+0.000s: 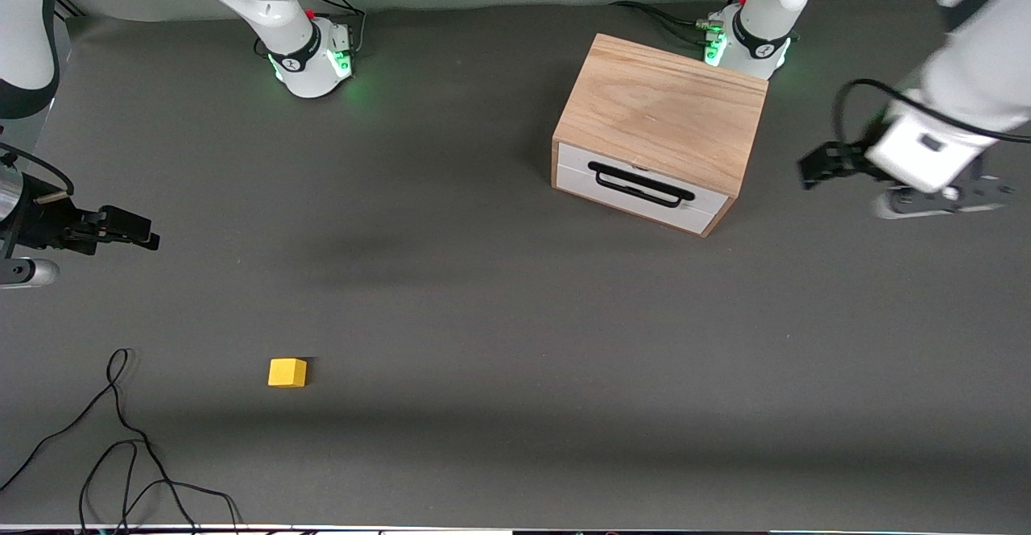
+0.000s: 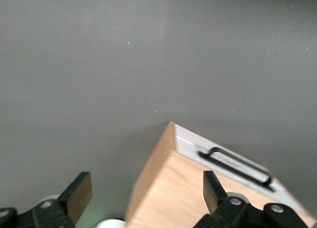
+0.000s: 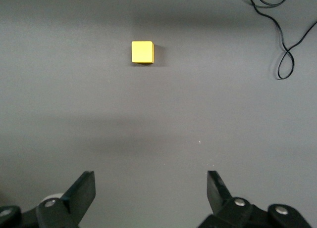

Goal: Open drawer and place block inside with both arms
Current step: 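Move the left gripper over the drawer handle of the wooden box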

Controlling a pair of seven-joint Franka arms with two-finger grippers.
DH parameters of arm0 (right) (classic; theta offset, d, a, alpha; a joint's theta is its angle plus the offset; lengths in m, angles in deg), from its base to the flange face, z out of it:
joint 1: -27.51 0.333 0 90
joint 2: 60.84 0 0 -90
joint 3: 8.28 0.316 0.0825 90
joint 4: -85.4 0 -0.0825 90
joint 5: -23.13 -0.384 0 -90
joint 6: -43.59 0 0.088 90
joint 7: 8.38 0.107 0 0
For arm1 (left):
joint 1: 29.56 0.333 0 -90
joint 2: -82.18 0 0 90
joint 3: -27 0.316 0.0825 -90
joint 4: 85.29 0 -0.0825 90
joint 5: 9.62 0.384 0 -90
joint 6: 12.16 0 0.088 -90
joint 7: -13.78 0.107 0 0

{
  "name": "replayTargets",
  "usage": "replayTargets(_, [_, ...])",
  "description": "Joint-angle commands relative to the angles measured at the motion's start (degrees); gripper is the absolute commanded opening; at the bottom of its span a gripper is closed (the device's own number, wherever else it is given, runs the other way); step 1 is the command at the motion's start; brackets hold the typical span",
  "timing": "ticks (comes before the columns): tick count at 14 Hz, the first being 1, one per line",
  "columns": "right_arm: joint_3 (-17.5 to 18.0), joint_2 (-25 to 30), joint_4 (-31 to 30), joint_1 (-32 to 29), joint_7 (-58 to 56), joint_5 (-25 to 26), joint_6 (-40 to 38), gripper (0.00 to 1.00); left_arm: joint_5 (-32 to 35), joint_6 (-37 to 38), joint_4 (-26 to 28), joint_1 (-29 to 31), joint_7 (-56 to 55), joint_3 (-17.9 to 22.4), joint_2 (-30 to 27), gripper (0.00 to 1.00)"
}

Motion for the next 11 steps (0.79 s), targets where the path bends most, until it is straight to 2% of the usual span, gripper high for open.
replayTargets(1, [-0.07, 0.61, -0.98, 0.44, 0.13, 1.27, 0.32, 1.00, 0.42, 0.14, -0.03, -0.57, -15.35, -5.90, -0.04, 1.00])
replayTargets(5, [0.02, 0.79, -2.22, 0.71, 0.13, 3.03, 1.90, 1.00, 1.73, -3.63, -0.03, -1.97, -39.77, -14.17, 2.68, 1.00])
replayTargets(8, [0.02, 0.88, -2.66, 0.88, 0.22, 3.20, 2.43, 1.00, 3.84, -4.96, -0.64, -6.97, -55.43, -15.15, 5.40, 1.00])
replayTargets(11, [0.02, 0.88, -3.53, 0.79, -0.05, 3.11, 2.52, 1.00, 3.85, -4.79, -2.14, -8.21, -69.25, -15.24, 8.31, 1.00])
